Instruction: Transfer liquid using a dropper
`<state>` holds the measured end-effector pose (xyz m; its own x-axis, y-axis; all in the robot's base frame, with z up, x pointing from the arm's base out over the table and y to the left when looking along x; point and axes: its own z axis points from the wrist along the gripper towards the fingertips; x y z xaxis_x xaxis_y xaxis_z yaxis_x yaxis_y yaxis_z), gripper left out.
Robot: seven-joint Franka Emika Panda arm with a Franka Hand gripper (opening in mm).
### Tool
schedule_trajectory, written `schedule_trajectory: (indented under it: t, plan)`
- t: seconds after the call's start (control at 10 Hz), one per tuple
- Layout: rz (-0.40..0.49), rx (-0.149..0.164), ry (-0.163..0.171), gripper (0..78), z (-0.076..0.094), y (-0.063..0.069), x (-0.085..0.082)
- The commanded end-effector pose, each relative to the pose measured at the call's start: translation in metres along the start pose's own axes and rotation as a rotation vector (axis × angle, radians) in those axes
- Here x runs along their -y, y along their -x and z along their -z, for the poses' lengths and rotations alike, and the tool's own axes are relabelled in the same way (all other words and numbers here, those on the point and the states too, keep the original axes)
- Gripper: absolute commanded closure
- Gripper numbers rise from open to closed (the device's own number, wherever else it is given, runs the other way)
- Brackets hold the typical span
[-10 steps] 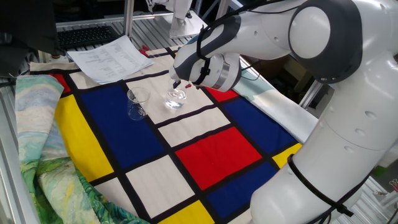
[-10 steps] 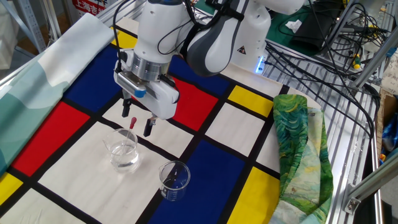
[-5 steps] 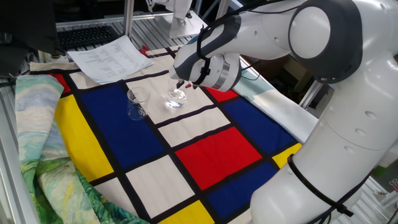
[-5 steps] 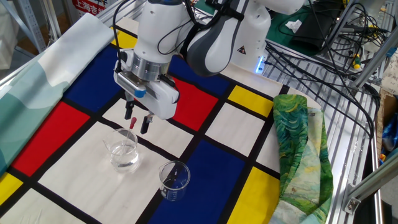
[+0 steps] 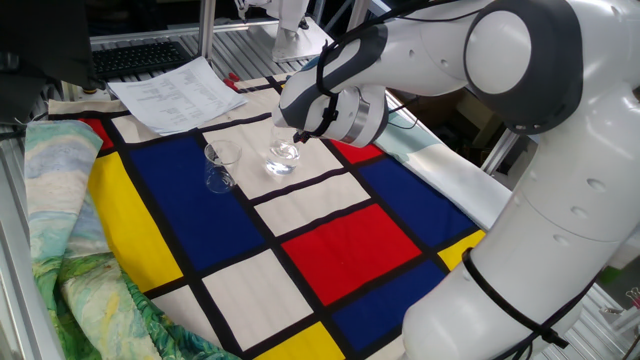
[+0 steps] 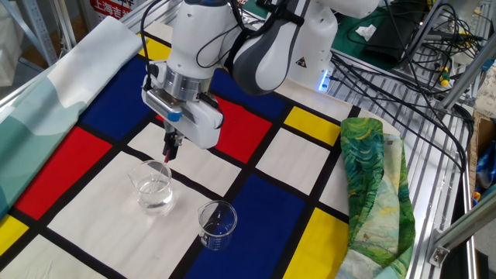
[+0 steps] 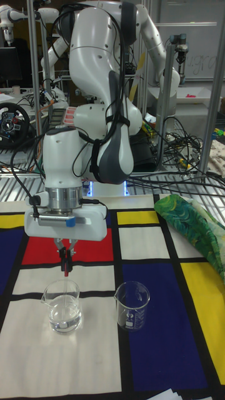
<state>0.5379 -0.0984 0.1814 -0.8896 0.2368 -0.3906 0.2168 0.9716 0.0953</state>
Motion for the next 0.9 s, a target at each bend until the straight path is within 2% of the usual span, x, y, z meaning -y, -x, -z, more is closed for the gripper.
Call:
schedule_trajectory:
  t: [0.1, 0.9]
  plan:
    - [0.001, 0.003, -0.001, 76.4, 0.0012, 0.0018, 0.0]
    - [-0.019, -0.015, -0.027, 76.4, 0.0014, 0.0019, -0.0001]
